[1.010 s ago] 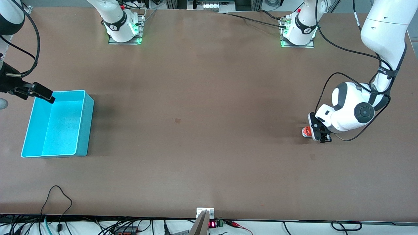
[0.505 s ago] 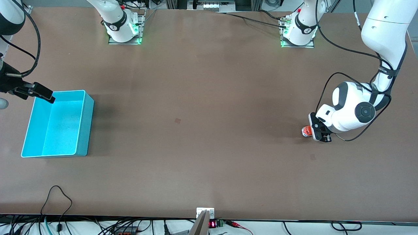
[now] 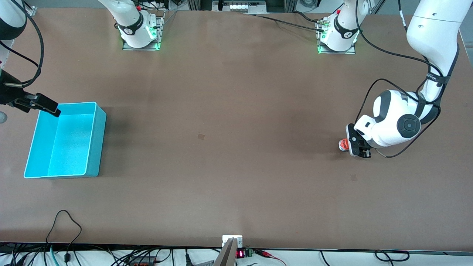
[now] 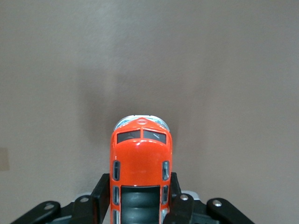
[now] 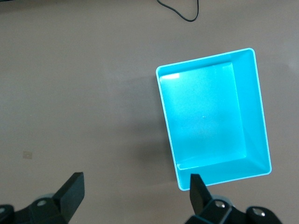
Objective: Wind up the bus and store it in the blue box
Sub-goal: 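Close the left gripper onto the car and press it down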
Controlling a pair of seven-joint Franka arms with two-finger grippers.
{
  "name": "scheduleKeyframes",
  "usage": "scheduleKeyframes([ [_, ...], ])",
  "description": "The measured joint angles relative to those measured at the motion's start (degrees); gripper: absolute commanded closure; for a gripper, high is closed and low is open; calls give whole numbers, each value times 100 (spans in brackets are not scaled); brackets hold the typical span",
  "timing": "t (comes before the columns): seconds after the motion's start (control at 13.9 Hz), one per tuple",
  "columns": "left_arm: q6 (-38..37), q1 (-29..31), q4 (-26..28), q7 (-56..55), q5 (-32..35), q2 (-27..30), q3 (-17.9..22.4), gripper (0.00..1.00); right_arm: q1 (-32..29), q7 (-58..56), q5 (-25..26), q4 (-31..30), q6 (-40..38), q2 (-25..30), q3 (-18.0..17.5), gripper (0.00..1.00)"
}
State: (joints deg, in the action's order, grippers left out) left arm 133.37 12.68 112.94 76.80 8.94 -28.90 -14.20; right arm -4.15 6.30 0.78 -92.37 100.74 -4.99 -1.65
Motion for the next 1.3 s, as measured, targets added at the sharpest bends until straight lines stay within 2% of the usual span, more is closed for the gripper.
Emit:
scheduleKeyframes([
  [0.36,4,-7,220,6,2,100,-100,72,-123,6,-1,-2,-3,-9,44,0],
  [0.79,744,-6,587,14,230,132,-97,73,-129,6,-2,-3,-5,-11,41,0],
  [1.3,775,23,611,15,368,142,-71,74,-126,6,-2,-4,-1,-15,36,0],
])
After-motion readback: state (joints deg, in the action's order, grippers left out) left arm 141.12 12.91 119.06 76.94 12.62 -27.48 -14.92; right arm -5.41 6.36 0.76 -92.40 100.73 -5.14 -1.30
